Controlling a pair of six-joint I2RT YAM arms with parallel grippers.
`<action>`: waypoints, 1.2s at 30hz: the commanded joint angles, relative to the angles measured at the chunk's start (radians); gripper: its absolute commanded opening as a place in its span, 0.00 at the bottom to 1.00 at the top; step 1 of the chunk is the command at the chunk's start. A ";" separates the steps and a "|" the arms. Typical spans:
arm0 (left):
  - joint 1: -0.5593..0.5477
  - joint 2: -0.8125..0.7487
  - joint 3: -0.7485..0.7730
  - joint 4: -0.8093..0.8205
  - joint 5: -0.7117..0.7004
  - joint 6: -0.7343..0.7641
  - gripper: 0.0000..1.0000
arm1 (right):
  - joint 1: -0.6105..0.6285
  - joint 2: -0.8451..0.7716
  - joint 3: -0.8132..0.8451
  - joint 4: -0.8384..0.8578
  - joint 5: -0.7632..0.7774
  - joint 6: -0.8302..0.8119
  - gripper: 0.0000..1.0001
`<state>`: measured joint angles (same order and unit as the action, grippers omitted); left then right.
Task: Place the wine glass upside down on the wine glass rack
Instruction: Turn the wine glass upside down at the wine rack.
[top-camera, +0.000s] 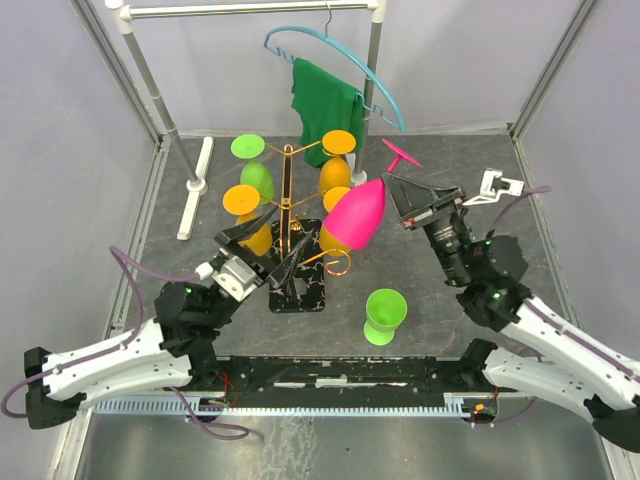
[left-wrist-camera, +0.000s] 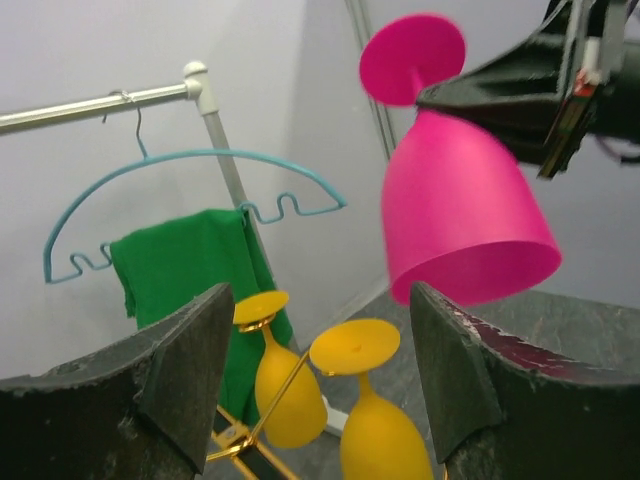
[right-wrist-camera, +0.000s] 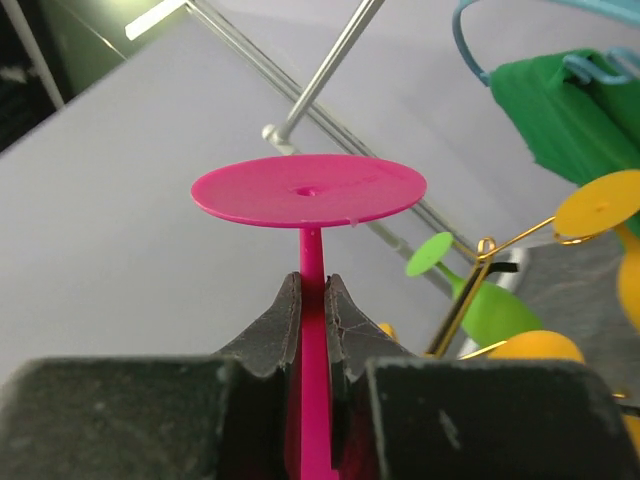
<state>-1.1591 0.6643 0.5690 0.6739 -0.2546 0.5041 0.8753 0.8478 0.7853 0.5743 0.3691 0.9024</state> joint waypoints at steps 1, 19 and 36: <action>-0.005 -0.063 0.044 -0.188 -0.096 -0.094 0.78 | 0.002 -0.087 0.152 -0.371 -0.070 -0.315 0.04; -0.004 0.044 0.439 -0.504 -0.234 -0.344 0.82 | 0.002 -0.258 0.006 -0.566 -0.660 -0.795 0.08; -0.005 0.110 0.523 -0.579 -0.353 -0.382 0.84 | 0.002 -0.253 -0.199 -0.248 -0.798 -0.696 0.04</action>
<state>-1.1591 0.7773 1.0706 0.0937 -0.5755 0.1501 0.8753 0.6201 0.5907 0.1883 -0.3828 0.1680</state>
